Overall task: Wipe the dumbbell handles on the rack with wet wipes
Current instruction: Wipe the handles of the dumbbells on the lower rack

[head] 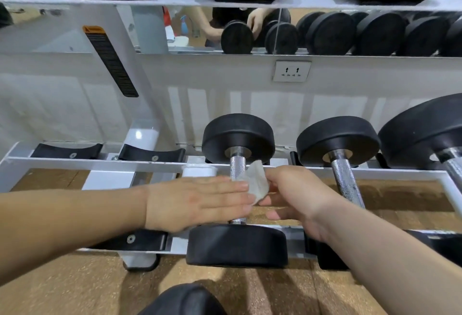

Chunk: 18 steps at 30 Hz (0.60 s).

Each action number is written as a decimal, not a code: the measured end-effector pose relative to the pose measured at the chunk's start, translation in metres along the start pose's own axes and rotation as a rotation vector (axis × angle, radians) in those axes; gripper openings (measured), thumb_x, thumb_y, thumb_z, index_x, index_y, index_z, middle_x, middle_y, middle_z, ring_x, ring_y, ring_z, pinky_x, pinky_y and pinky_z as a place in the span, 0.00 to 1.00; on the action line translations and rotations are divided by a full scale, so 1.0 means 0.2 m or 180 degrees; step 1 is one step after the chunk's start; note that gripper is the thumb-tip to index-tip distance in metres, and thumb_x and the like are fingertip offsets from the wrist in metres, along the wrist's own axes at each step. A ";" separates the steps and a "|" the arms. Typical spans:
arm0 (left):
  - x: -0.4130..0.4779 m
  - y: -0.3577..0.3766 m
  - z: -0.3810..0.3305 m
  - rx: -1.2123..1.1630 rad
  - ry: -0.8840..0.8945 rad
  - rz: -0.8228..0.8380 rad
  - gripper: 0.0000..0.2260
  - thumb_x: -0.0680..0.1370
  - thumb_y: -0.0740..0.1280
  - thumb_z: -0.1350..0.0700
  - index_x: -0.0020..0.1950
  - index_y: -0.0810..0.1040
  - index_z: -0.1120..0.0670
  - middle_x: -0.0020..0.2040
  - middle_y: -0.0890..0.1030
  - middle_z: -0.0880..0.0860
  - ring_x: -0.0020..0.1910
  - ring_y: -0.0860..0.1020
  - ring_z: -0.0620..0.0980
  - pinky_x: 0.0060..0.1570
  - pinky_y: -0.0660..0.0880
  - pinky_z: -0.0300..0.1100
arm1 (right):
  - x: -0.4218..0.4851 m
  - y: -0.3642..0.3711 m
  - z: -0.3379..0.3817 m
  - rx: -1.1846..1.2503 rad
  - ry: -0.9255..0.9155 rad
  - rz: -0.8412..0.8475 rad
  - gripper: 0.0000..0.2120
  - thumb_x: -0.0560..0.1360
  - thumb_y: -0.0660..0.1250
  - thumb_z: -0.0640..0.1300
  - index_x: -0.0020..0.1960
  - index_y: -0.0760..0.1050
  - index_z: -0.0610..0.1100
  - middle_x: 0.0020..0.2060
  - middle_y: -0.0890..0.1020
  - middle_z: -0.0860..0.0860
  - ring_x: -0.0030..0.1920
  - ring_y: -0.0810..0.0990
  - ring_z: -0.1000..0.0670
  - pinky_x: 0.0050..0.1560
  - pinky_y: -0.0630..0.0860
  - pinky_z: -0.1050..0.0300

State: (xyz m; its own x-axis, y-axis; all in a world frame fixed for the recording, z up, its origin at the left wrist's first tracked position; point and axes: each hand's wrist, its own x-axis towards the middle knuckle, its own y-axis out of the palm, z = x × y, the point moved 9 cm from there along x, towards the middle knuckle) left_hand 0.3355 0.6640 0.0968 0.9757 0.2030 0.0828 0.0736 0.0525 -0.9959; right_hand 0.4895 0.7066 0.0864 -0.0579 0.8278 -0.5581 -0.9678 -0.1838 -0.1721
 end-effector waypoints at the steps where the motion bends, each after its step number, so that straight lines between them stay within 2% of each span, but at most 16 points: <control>1: 0.01 -0.03 0.04 0.0048 0.0020 -0.0072 0.23 0.85 0.54 0.65 0.81 0.64 0.59 0.82 0.62 0.56 0.83 0.56 0.56 0.81 0.57 0.55 | 0.00 0.00 0.00 -0.0027 0.0007 0.0007 0.12 0.80 0.64 0.47 0.56 0.85 0.47 0.45 0.88 0.51 0.42 0.84 0.52 0.42 0.83 0.55; 4: 0.03 -0.07 0.22 -0.0079 -0.0759 -0.0410 0.27 0.80 0.53 0.68 0.80 0.65 0.60 0.82 0.63 0.56 0.82 0.59 0.54 0.79 0.60 0.57 | -0.01 0.01 0.00 -0.0003 0.0002 0.0030 0.11 0.80 0.64 0.46 0.57 0.84 0.46 0.45 0.86 0.50 0.43 0.83 0.51 0.43 0.82 0.54; 5: 0.04 -0.05 0.19 -0.0059 -0.0851 -0.0446 0.27 0.80 0.54 0.69 0.81 0.64 0.60 0.82 0.62 0.56 0.83 0.57 0.55 0.79 0.59 0.58 | -0.02 0.01 0.00 0.0022 0.0004 0.0031 0.11 0.81 0.64 0.45 0.57 0.83 0.46 0.45 0.86 0.49 0.44 0.84 0.50 0.43 0.82 0.54; 8: 0.00 0.03 0.01 -0.0034 -0.0298 -0.0197 0.27 0.83 0.61 0.66 0.82 0.60 0.59 0.84 0.58 0.56 0.83 0.54 0.57 0.80 0.57 0.57 | -0.03 0.00 0.00 0.0054 0.0004 0.0011 0.11 0.80 0.63 0.43 0.58 0.81 0.44 0.43 0.86 0.49 0.42 0.84 0.50 0.43 0.82 0.52; 10: 0.00 -0.03 0.01 0.0023 0.0047 -0.0133 0.24 0.84 0.59 0.66 0.81 0.64 0.59 0.82 0.61 0.57 0.83 0.57 0.56 0.81 0.57 0.54 | -0.03 -0.01 0.00 0.0076 0.0013 -0.0022 0.10 0.81 0.63 0.43 0.58 0.81 0.44 0.44 0.86 0.48 0.41 0.83 0.50 0.45 0.82 0.50; 11: 0.01 -0.06 0.07 0.0045 -0.0068 -0.0106 0.24 0.83 0.57 0.68 0.80 0.65 0.60 0.82 0.63 0.57 0.82 0.59 0.55 0.81 0.57 0.54 | -0.03 0.00 0.00 0.0073 0.0012 -0.0019 0.10 0.81 0.63 0.44 0.57 0.81 0.44 0.44 0.86 0.48 0.42 0.83 0.49 0.46 0.82 0.49; 14: 0.07 -0.11 0.24 -0.0169 -0.0825 -0.0269 0.34 0.74 0.50 0.70 0.81 0.63 0.59 0.82 0.63 0.55 0.83 0.58 0.52 0.81 0.57 0.57 | -0.04 0.01 0.00 0.0031 -0.0013 0.0017 0.10 0.80 0.66 0.47 0.56 0.82 0.45 0.48 0.85 0.47 0.46 0.83 0.48 0.47 0.82 0.49; 16: 0.07 -0.07 0.21 -0.0473 -0.1208 -0.0347 0.34 0.73 0.48 0.68 0.81 0.63 0.59 0.82 0.64 0.54 0.83 0.57 0.52 0.81 0.56 0.55 | -0.05 0.02 -0.01 0.0030 0.0020 -0.0007 0.10 0.80 0.66 0.48 0.57 0.81 0.44 0.49 0.84 0.46 0.45 0.84 0.48 0.46 0.82 0.50; 18: 0.05 -0.09 0.16 -0.1065 -0.1407 -0.0450 0.34 0.75 0.49 0.70 0.81 0.65 0.57 0.81 0.65 0.52 0.82 0.58 0.49 0.81 0.56 0.50 | -0.05 -0.01 -0.01 0.0043 0.0019 -0.0060 0.08 0.81 0.64 0.45 0.55 0.80 0.44 0.48 0.84 0.46 0.45 0.83 0.47 0.45 0.81 0.50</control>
State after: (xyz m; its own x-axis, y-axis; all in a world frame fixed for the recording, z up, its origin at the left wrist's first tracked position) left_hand 0.3378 0.6962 0.1164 0.7779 0.6099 0.1517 0.3286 -0.1889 -0.9254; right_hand 0.4915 0.6975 0.0907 -0.0381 0.8279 -0.5596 -0.9719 -0.1608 -0.1718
